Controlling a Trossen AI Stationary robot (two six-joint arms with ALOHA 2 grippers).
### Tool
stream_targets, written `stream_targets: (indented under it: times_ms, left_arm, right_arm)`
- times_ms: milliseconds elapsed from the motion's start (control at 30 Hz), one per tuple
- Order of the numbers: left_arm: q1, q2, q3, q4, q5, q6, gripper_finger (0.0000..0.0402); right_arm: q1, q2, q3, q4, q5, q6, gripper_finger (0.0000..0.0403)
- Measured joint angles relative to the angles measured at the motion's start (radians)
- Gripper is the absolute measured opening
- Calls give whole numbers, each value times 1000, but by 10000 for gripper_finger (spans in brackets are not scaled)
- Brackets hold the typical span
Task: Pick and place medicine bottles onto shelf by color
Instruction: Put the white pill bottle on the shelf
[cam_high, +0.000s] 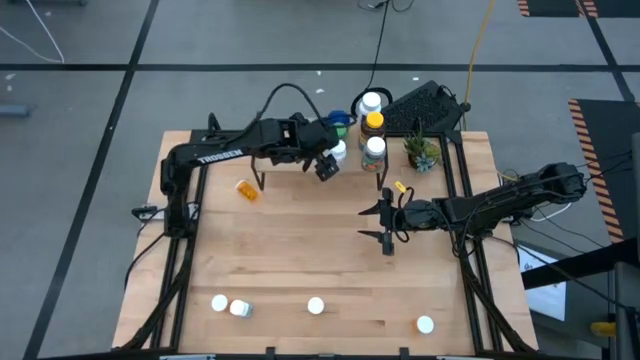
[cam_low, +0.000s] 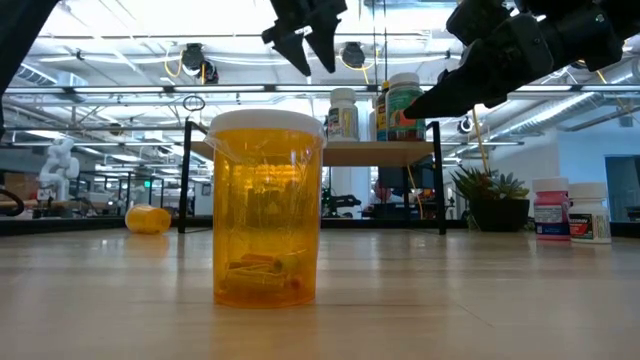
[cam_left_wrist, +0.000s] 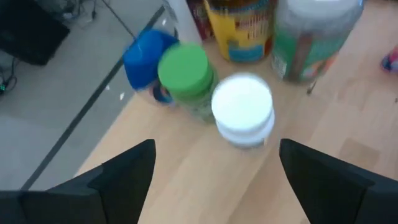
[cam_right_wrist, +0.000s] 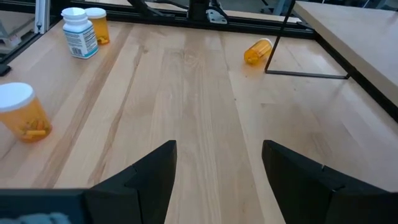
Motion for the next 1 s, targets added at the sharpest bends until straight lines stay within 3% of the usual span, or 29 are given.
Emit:
stream_targets:
  times_ms: [567,1000]
  left_arm:
    - [-6,18,-247,256,0,-91,347]
    - [-2,18,-271,344,-5,-170,347]
  right_arm:
    - [0,0,0,-17,-3,17,233]
    - [0,0,0,-16,-3,17,233]
